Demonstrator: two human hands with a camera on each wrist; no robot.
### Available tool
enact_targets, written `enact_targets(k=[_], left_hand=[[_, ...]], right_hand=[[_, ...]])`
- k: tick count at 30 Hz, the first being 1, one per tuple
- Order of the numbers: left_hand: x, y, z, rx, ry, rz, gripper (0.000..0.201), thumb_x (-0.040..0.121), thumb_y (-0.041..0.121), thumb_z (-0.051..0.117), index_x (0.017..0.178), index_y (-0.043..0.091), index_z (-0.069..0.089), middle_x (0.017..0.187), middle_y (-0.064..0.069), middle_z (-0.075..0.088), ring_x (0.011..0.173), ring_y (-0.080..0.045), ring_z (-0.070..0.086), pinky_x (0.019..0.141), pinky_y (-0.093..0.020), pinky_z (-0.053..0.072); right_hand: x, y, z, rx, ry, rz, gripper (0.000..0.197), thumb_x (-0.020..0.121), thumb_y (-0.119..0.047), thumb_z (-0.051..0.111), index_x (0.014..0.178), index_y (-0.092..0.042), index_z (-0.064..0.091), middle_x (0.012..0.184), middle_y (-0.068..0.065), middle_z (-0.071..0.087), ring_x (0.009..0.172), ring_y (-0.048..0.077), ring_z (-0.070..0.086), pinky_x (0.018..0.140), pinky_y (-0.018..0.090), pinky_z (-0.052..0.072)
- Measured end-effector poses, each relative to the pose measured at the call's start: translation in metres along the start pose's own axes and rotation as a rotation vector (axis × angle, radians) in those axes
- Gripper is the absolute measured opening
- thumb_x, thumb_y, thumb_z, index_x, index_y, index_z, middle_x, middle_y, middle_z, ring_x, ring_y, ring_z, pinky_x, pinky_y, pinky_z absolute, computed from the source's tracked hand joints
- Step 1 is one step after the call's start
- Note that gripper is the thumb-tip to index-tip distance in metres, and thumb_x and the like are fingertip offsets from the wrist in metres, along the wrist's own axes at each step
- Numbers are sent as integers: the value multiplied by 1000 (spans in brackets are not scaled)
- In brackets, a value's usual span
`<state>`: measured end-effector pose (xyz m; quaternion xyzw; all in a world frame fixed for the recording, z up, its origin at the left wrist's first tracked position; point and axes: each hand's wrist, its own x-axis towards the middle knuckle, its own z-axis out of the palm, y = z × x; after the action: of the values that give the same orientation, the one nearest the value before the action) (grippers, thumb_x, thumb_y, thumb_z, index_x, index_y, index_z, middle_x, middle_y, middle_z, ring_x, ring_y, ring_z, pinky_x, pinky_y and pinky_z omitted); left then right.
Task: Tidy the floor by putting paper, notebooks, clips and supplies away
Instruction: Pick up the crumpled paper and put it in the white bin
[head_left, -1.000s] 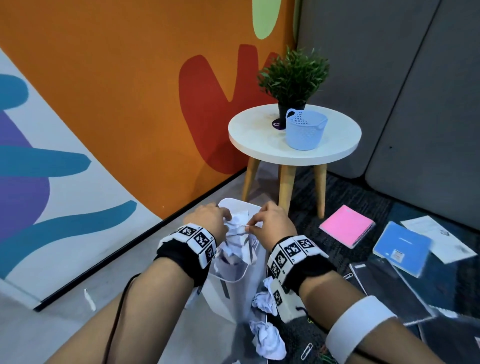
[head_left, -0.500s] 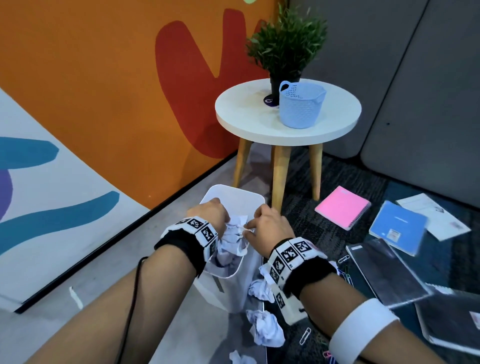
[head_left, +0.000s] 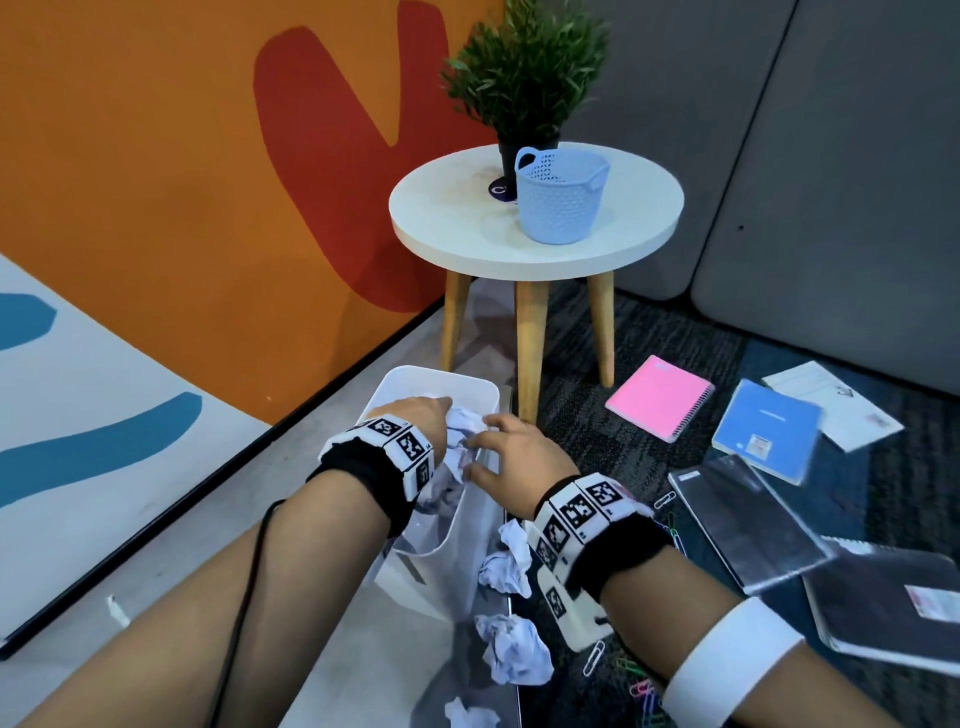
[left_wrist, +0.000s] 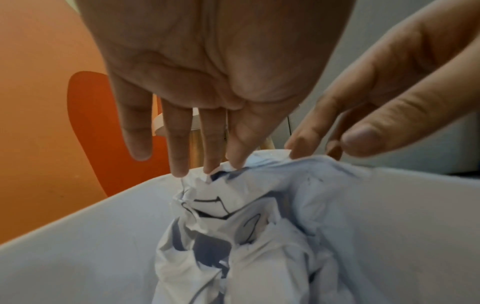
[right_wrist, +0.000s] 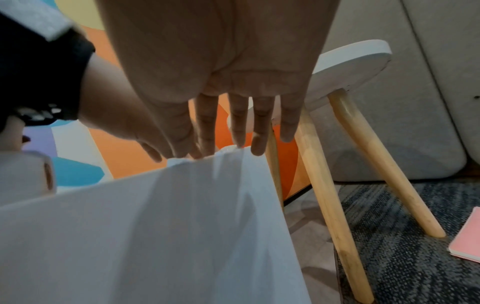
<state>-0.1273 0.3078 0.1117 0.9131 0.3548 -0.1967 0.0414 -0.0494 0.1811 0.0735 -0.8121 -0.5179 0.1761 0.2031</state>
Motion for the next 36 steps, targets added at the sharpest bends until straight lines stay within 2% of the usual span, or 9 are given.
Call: enact_targets(k=[3,5,8,13,19,24,29,32,36], left_hand=[[-4,4,-6,-30,28,-35,63,83,9,45,143,24,31,138,-2,49,120,-27,54,97,-41,48],[-7,10,-16,-12,90,-24,56,83,8,42,137,22,39,133,-3,51,118,-28,54,92,-40,49],[-13,31,-35,8,212,34,48,87,11,44,133,23,42,130,-6,50,115,-31,53,86,-41,46],[-22,97,-39,-64,316,237,45,91,15,46,134,27,43,133,-4,46,120,-30,50,94,-43,46],[12,151,28,-99,113,283,41,91,19,50,131,22,44,132,-5,45,118,-30,51,95,-46,47],[41,163,88,-92,-35,302,43,90,16,49,132,21,43,133,-7,43,123,-31,46,100,-45,43],[59,165,133,-119,-82,292,45,90,18,47,134,23,41,136,-5,41,128,-28,41,102,-45,42],[64,161,152,-150,-94,309,47,90,20,46,136,23,39,141,-4,38,128,-29,41,103,-44,41],[66,155,173,-195,-117,298,47,91,19,45,137,25,40,142,-4,38,127,-29,41,104,-42,40]], right_hand=[[-4,12,-14,58,44,36,32,89,-35,56,120,-31,59,139,-7,43,125,17,46,104,34,41],[-8,25,-26,80,87,75,29,88,-35,58,116,-30,61,132,-8,47,119,16,50,100,33,44],[-17,47,-42,61,139,147,25,87,-33,59,111,-26,64,128,-5,49,114,18,53,96,34,46],[-36,91,-45,33,157,268,22,88,-30,59,109,-26,64,122,-1,50,110,20,54,94,35,46],[-52,142,-15,21,87,399,24,87,-28,57,111,-27,64,124,2,50,114,22,51,99,35,43],[-62,178,24,-10,39,470,29,89,-24,54,117,-27,60,128,4,46,120,24,48,99,36,44],[-64,207,63,2,-105,527,47,91,-21,52,137,-30,44,154,6,17,133,29,39,108,36,38],[-63,217,84,25,-159,545,52,91,-15,50,140,-31,40,158,7,7,132,29,41,107,33,38],[-65,230,115,71,-202,610,53,93,-6,45,141,-28,41,159,6,-1,137,20,38,107,23,32]])
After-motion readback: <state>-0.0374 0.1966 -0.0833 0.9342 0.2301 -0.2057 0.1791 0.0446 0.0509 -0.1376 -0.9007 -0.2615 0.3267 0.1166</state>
